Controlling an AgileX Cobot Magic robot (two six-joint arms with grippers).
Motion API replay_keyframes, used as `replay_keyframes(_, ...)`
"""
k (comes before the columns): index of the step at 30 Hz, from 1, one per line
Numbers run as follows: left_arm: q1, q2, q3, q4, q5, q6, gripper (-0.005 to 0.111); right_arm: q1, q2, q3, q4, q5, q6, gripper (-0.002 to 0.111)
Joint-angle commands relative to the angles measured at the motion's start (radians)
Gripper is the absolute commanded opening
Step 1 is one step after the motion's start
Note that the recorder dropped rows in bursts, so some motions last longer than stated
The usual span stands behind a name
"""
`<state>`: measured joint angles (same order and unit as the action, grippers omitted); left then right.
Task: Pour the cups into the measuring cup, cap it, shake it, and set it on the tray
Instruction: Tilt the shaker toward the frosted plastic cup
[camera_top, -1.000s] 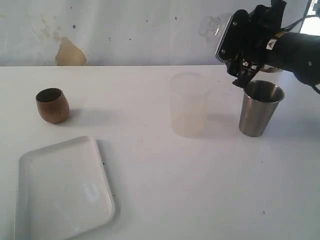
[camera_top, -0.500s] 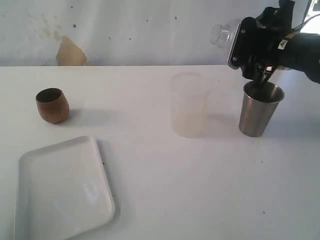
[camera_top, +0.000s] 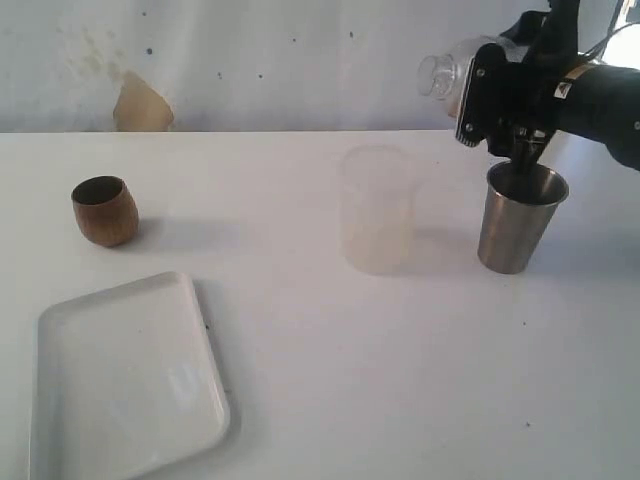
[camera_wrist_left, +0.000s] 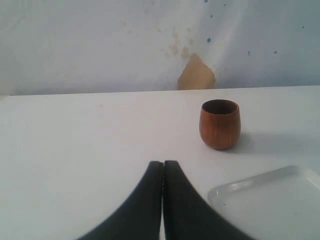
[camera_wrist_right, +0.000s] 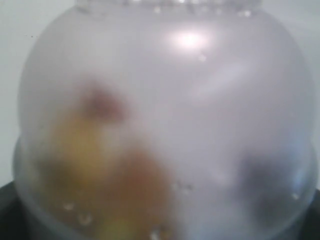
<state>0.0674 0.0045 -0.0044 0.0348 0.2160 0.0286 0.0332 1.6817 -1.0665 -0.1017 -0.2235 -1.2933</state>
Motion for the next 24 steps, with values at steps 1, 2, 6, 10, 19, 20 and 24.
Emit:
replay_keyframes(1,0.002,-0.005,0.004,0.002,-0.005,-0.002,0.001,-0.004,0.003,-0.019,-0.007,-0.096,-0.086,0.0)
replay_keyframes(2,0.002,-0.005,0.004,0.002,-0.005,-0.002,0.001,-0.004,0.017,-0.019,-0.007,-0.094,-0.113,0.0)
replay_keyframes(6,0.002,-0.005,0.004,0.002,-0.005,-0.002,0.001,-0.004,0.049,-0.019,-0.007,-0.123,-0.124,0.0)
replay_keyframes(10,0.002,-0.005,0.004,0.002,-0.005,-0.002,0.001,-0.004,0.063,-0.019,-0.007,-0.163,-0.189,0.0)
replay_keyframes(19,0.002,-0.005,0.004,0.002,-0.005,-0.002,0.001,-0.004,0.08,-0.019,-0.007,-0.217,-0.32,0.0)
replay_keyframes(20,0.002,-0.005,0.004,0.002,-0.005,-0.002,0.001,-0.004,0.082,-0.019,-0.007,-0.23,-0.341,0.0)
replay_keyframes(24,0.002,-0.005,0.004,0.002,-0.005,-0.002,0.001,-0.004,0.085,-0.019,-0.007,-0.268,-0.366,0.0)
